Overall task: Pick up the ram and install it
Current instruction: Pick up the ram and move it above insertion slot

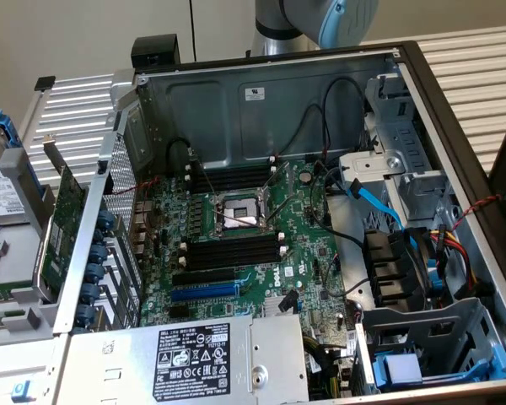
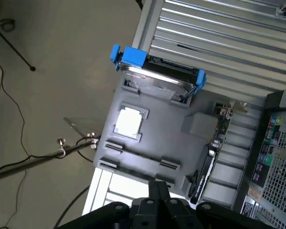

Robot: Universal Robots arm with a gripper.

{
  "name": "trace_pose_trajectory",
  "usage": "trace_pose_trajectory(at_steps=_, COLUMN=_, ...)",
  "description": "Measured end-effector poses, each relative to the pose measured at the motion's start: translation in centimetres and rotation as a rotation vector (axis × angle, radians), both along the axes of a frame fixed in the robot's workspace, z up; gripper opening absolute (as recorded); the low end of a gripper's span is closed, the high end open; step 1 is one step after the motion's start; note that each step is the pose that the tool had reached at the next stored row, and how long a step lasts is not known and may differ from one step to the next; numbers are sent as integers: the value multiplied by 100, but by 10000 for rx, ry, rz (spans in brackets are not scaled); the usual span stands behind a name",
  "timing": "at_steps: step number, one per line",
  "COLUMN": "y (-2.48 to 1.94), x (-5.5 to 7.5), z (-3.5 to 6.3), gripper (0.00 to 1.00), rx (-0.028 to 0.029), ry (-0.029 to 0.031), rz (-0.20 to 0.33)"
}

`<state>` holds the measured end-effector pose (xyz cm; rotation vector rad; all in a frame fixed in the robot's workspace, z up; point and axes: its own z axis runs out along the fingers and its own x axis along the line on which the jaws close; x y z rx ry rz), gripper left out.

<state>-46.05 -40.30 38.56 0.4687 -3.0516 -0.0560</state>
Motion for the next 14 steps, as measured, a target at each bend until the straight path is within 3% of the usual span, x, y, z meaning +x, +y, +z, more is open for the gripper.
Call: trace_pose_trajectory(at_steps=14, y=0, x=0, z=-7, gripper=11, rx=0, ry=1, rz=2546)
